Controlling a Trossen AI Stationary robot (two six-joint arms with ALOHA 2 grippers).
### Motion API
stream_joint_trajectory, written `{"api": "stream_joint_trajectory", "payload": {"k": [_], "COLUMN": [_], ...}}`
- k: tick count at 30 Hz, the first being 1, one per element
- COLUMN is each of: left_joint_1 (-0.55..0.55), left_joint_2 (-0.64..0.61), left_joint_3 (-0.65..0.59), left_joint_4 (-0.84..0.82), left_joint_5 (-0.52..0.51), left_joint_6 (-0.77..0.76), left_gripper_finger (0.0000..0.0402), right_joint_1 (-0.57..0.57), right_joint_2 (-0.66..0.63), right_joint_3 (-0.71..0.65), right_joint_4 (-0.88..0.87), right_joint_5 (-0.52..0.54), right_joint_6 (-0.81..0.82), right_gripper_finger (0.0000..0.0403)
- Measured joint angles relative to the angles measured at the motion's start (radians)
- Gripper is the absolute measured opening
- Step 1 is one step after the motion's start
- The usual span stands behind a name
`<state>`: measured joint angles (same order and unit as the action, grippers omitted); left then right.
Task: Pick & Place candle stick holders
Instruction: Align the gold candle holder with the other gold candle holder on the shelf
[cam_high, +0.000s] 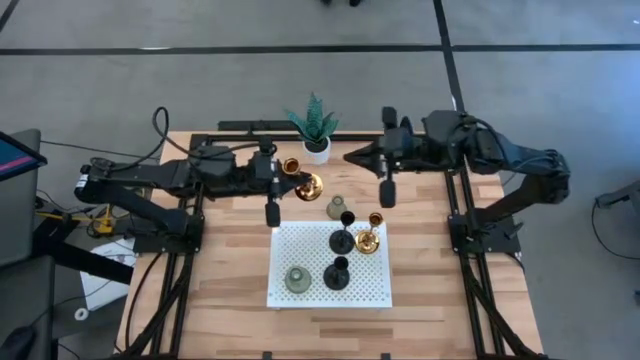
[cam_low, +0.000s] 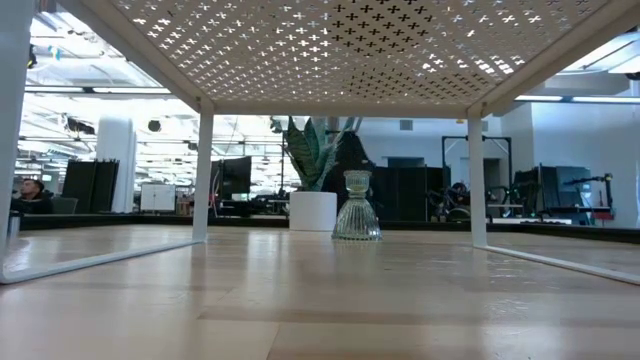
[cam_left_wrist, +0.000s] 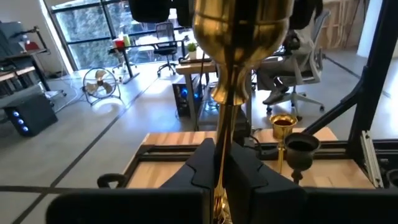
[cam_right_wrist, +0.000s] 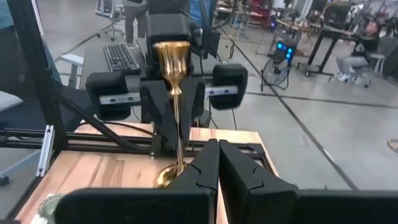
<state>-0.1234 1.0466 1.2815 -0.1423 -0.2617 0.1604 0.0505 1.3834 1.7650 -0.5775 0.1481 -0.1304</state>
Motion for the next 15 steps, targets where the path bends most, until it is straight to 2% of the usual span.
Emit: {"api": "stream_joint_trajectory", "payload": {"k": [9,15], "left_joint_1": [0.0,0.0], "left_joint_2": [-0.016,-0.019], "left_joint_3": [0.011,0.012], "left_joint_4": [-0.001,-0.045], "left_joint_5": [-0.001,-0.028], "left_joint_6": [0.0,0.0], "left_gripper_finger": [0.0014,0.0014], "right_joint_1": [-0.022,-0.021], "right_joint_2": [0.157,0.207], "right_joint_3": [0.103,0.16], "right_joint_4": [0.018,0.041], "right_joint_5": [-0.019,-0.019], "right_joint_6": [-0.03,-0.037], "right_gripper_finger": [0.0,0.0013]}}
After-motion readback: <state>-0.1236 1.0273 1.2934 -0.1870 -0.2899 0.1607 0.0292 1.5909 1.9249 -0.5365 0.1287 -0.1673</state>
